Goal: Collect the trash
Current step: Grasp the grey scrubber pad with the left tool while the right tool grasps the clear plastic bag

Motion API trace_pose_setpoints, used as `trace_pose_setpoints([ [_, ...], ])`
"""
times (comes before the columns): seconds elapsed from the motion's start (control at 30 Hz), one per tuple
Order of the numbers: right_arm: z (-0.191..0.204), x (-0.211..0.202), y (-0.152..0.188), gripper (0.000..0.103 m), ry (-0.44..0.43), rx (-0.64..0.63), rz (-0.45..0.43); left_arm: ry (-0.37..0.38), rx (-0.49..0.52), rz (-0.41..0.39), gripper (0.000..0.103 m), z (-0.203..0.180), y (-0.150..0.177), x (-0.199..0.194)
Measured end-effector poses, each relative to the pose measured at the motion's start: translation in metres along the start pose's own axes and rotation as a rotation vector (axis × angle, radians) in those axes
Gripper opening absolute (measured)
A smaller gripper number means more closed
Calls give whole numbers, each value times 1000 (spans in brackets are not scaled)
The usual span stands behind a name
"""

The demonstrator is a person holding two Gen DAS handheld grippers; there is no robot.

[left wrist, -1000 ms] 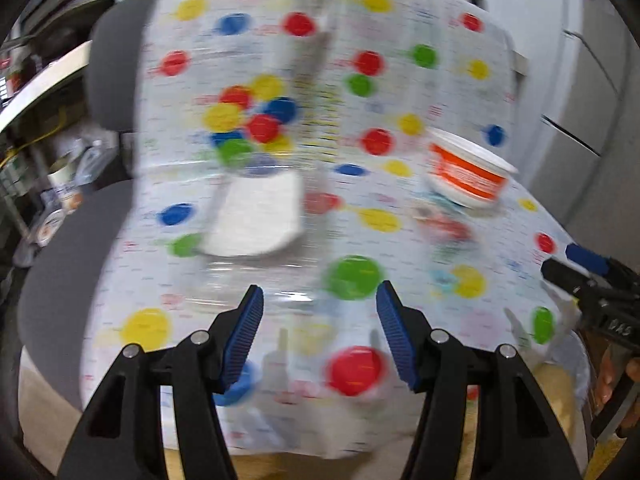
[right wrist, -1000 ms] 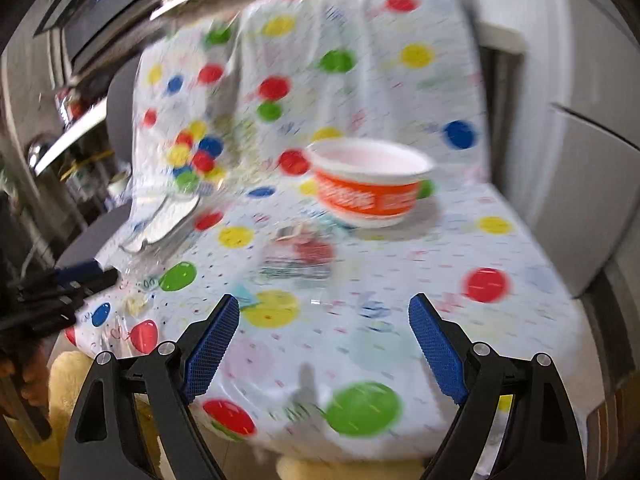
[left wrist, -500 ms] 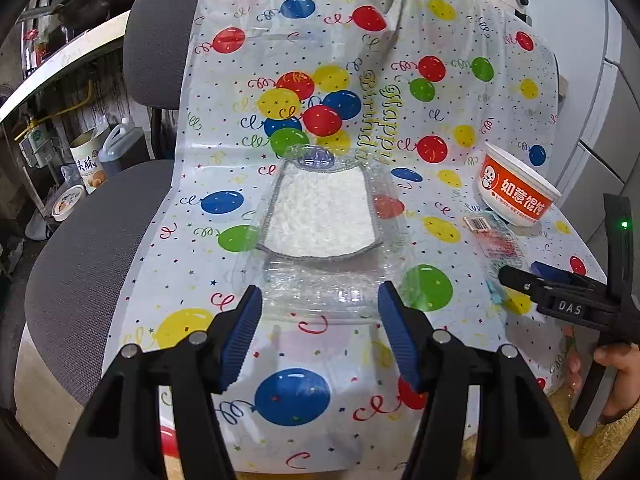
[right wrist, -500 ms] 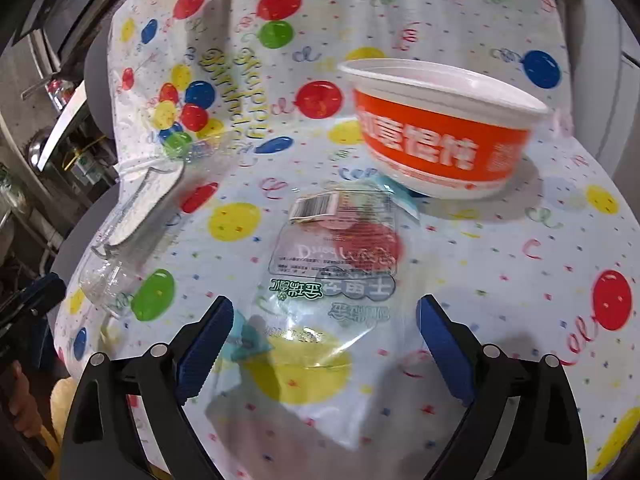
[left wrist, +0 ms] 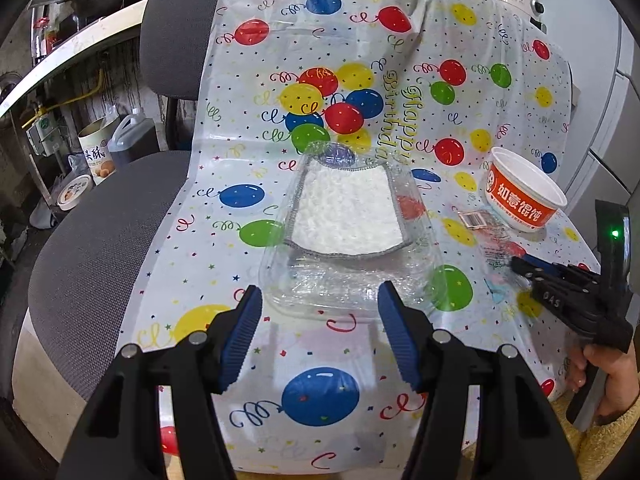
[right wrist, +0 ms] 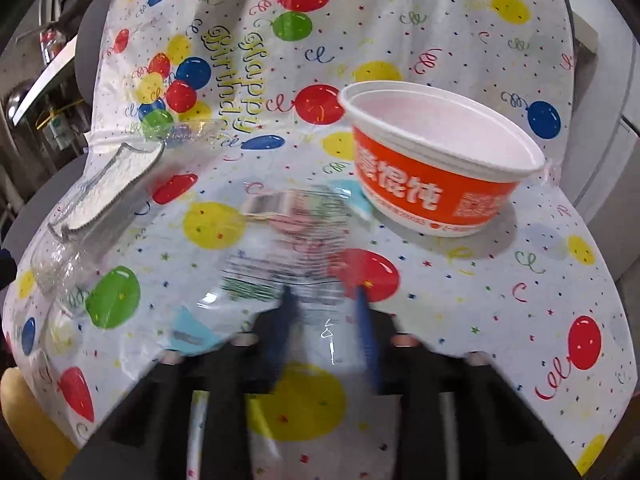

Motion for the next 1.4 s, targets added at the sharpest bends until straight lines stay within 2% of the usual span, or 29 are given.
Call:
trace_pose_setpoints([
  [0.03,-2,-3,1,0,-36,16,-16,0,1,-2,59,0,0,0],
  [0.1,-7,-15,0,0,-120,82,-61,2,5,-2,59,0,-1,-1],
  [0.2,-5,-32,-6,0,-184,104,-117,-1,10,-11,59,0,-2,-4],
  [0.33,2,-52,-3,0,-227,95,-139,-5,24,-11,59,-2,-2,-4],
  [0.47,25,-67,-9,1,-337,120,-153,5,44,-6,59,-9,3,-3],
  [0.67,65,-71,-23,9,-441,98,-140,8,42,-12,59,-9,4,-8],
  [0.7,69,-72,-25,10,-438,92,-138,6,40,-15,59,-7,3,-9],
  [0.8,78,-67,-29,24,-447,72,-111,0,34,-22,59,-1,2,-11],
  [0.83,82,-64,-29,29,-433,56,-94,-2,32,-22,59,0,1,-11],
  [0.87,84,-62,-29,29,-403,43,-88,-4,28,-22,59,2,1,-11],
  [0.9,87,-61,-29,25,-377,31,-83,-5,25,-21,59,4,0,-11],
  [0.93,89,-60,-28,11,-354,21,-76,-7,23,-21,59,5,0,-11],
  [1.0,84,-63,-28,2,-324,19,-90,-11,19,-19,59,8,-4,-10],
  [1.2,45,-92,-40,1,-175,34,-198,35,52,-14,59,-8,-19,0],
  [1.3,27,-97,-42,1,-155,59,-214,57,137,10,59,-31,-18,12],
  [1.4,15,-98,-40,1,-146,76,-217,41,199,29,59,-44,-14,27],
])
Point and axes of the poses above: each gripper's, at about its wrist camera, not at the fingertips, and x roughly the way its jaws point, z to its left, y to its underside, the point moved 5 cm from there along x, roughly the way its jaws point, and after that the axes turned 12 degrees about -x, right-handed, at the moved point
